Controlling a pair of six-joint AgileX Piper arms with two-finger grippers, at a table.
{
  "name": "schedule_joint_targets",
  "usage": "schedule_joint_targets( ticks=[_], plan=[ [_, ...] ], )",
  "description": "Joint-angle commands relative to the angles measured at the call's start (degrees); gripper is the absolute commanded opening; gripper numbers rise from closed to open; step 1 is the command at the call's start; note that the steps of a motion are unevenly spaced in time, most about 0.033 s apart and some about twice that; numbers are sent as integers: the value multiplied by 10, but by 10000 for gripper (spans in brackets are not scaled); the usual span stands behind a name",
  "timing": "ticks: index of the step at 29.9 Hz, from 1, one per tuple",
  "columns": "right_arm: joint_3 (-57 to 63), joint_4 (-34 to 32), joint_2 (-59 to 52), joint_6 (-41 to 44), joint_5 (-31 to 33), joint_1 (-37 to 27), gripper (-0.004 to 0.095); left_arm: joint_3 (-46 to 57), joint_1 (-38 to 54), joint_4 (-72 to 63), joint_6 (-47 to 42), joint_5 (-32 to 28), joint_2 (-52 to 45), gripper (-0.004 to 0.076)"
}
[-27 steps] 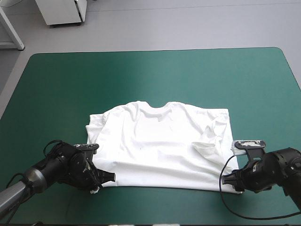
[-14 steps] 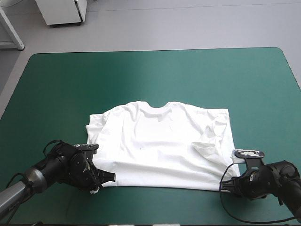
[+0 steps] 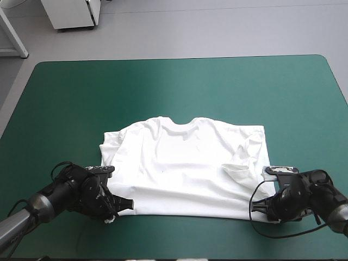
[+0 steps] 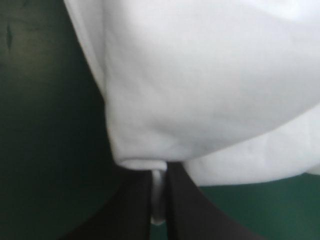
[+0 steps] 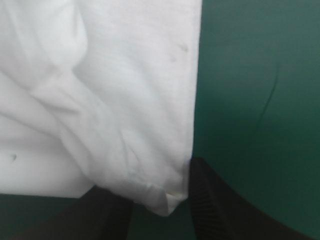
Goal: Fold the cloth
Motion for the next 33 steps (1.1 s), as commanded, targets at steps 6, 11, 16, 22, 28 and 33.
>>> schedule_joint_targets(
  ticks=[6,11,16,22,28,33],
  plan=[
    [20,38,19,-7,-34,0,-17,15,-1,34,3,-47,12,-22],
    [-17,30,-38,-7,5,0,-17,-25,-1,37,13,-17,-17,-22],
    [-91,11,-86,-7,45,0,-17,-104,-1,45,43,12,-37,-22],
    [-207,-20,-93,-7,80,0,-17,-216,-1,63,65,34,-37,-22],
    [-287,-45,-86,6,44,0,-17,-297,-1,108,79,19,-37,-22],
    [-330,-82,-48,12,3,0,-17,-342,1,185,78,-15,-16,-22]
  ],
)
